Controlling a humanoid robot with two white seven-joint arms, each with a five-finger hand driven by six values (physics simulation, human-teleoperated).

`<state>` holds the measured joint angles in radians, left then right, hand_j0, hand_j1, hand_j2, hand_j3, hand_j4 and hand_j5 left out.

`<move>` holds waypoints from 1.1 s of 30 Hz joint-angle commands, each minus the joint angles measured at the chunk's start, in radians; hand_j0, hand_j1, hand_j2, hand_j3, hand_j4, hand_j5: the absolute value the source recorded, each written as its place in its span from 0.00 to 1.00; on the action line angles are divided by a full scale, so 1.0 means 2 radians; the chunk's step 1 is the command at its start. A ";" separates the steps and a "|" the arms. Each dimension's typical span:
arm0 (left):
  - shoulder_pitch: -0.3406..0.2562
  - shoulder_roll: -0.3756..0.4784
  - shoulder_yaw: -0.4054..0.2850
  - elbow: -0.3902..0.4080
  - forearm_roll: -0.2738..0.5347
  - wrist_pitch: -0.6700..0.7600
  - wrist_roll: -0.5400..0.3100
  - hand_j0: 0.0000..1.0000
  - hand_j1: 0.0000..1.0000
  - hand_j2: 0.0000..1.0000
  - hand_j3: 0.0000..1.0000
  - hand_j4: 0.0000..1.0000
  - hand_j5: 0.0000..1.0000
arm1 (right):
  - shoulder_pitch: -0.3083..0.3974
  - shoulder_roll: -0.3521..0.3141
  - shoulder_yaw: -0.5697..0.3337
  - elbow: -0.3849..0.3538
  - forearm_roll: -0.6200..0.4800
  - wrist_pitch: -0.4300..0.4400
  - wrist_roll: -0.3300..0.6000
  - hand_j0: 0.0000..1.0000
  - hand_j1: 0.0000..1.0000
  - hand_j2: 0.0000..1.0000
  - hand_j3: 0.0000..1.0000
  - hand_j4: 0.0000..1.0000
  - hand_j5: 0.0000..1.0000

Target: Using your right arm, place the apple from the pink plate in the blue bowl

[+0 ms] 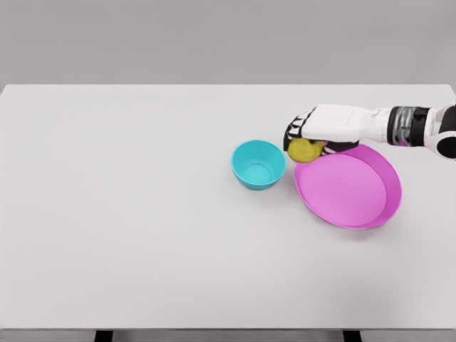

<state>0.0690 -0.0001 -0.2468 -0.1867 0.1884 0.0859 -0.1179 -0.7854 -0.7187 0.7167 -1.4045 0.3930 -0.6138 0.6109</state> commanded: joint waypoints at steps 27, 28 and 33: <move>0.000 0.000 0.000 0.001 0.000 0.000 0.000 1.00 1.00 1.00 1.00 1.00 1.00 | -0.028 0.082 0.044 0.037 0.017 0.001 0.000 1.00 1.00 1.00 1.00 1.00 1.00; 0.000 0.000 0.000 0.001 0.000 0.000 0.000 1.00 1.00 1.00 1.00 1.00 1.00 | -0.030 0.081 0.040 0.036 0.016 0.001 0.000 1.00 1.00 1.00 1.00 1.00 1.00; 0.000 0.000 0.000 0.000 0.000 0.000 0.000 1.00 1.00 1.00 1.00 1.00 1.00 | -0.048 0.041 -0.010 -0.003 0.008 0.001 0.000 1.00 1.00 1.00 1.00 1.00 1.00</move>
<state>0.0690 -0.0001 -0.2469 -0.1865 0.1884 0.0859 -0.1179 -0.8775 -0.6019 0.7503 -1.3764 0.4188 -0.6139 0.6113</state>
